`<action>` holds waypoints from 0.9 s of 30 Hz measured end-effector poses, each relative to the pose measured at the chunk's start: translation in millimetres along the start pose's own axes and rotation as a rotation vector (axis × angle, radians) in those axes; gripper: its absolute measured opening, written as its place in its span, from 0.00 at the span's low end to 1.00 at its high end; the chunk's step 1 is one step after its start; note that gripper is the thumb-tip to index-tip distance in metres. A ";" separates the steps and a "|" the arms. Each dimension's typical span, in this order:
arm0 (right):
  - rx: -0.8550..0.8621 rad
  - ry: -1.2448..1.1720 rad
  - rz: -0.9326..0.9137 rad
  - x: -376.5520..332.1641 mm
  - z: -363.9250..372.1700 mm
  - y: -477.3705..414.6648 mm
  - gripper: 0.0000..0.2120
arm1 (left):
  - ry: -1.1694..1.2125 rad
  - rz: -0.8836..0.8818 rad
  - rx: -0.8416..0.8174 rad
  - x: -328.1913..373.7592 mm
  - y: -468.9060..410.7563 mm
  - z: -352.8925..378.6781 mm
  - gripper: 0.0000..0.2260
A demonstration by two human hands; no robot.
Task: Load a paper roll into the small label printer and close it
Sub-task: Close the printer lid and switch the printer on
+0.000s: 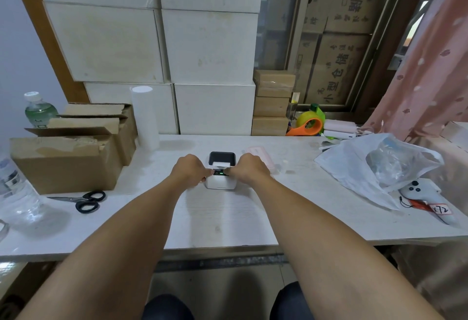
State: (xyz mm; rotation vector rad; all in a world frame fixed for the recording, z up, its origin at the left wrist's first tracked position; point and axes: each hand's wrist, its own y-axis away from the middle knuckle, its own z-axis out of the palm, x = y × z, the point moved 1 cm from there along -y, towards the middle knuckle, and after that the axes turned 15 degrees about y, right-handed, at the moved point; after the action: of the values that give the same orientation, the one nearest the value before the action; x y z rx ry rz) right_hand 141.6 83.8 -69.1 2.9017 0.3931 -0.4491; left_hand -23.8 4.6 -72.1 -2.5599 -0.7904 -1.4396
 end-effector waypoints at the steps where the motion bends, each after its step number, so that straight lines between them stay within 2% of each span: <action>1: -0.004 -0.005 0.002 0.1 -0.1 0.0 0.16 | 0.003 -0.002 0.000 0.4 0.2 0.4 0.15; 11: -0.061 -0.059 0.047 1.2 0.9 -7.8 0.14 | 0.084 -0.051 0.000 0.9 5.2 0.4 0.14; 16: -0.087 -0.086 0.115 -5.2 -1.8 -9.4 0.06 | 0.016 -0.048 0.011 7.6 11.5 0.4 0.12; 20: -0.122 -0.142 0.172 -10.0 -3.8 -6.7 0.09 | -0.042 -0.041 -0.013 12.5 12.4 0.0 0.11; 24: -0.147 -0.213 0.217 -8.6 -0.7 -7.1 0.16 | -0.043 -0.043 -0.010 12.5 13.2 -1.1 0.12; 27: -0.125 -0.194 0.200 -10.1 -2.1 -4.3 0.14 | -0.034 -0.048 -0.003 14.2 13.7 -1.2 0.11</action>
State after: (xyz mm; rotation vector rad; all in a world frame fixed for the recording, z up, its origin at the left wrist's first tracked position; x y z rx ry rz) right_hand 131.7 86.0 -64.6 2.7097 0.0967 -0.6409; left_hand -12.1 -2.0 -57.6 -2.5917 -0.8611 -1.4142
